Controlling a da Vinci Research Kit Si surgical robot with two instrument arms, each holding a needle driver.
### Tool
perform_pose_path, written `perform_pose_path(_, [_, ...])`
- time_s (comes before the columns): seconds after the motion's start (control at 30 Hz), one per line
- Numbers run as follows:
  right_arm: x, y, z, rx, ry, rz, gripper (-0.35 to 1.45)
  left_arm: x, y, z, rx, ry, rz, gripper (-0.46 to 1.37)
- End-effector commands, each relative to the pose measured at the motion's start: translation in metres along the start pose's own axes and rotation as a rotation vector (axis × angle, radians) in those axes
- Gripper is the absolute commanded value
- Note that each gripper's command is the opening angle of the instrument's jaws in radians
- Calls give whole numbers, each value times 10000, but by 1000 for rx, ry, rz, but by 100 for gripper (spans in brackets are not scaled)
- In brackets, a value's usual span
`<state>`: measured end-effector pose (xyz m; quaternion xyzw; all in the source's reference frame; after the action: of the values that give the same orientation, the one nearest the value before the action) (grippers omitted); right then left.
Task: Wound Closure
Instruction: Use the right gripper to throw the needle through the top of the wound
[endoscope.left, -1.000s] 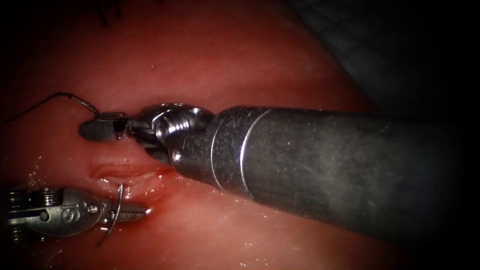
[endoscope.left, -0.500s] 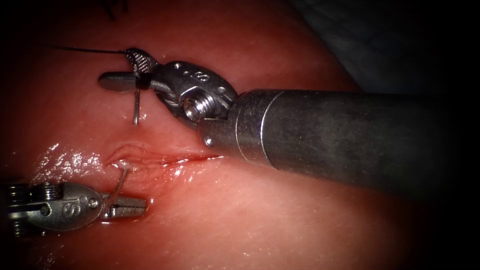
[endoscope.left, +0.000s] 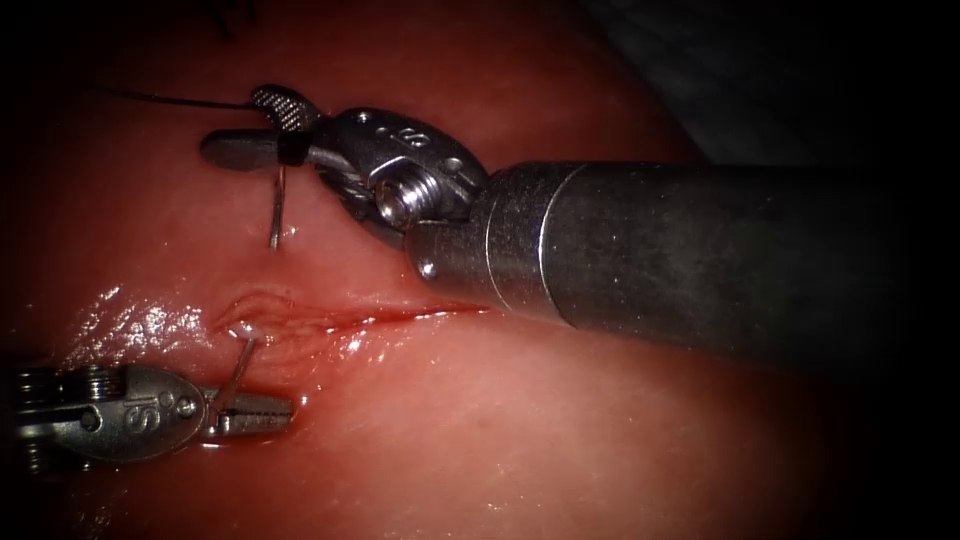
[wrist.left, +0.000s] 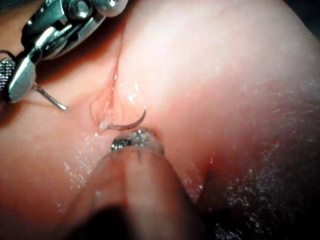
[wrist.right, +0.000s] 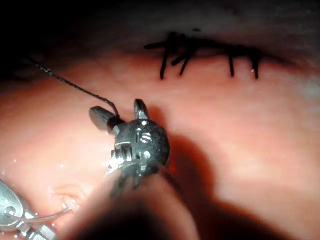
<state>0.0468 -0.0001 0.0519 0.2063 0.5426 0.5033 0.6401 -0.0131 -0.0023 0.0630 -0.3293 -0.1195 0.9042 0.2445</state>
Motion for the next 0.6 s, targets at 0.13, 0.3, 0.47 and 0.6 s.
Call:
perform_pose_path(0.13, [-5,-6,-4,1,0,73,-22,0,0,0,-9,0,0,-35])
perform_pose_path(0.3, [-14,-17,-11,-55,-78,209,-35,0,0,0,-9,0,0,-35])
perform_pose_path(0.47, [-22,-30,-18,-114,-171,304,-35,0,0,0,-9,0,0,-35])
perform_pose_path(0.6, [-25,-34,-22,-88,-200,382,-35,0,0,0,-9,0,6,-35])
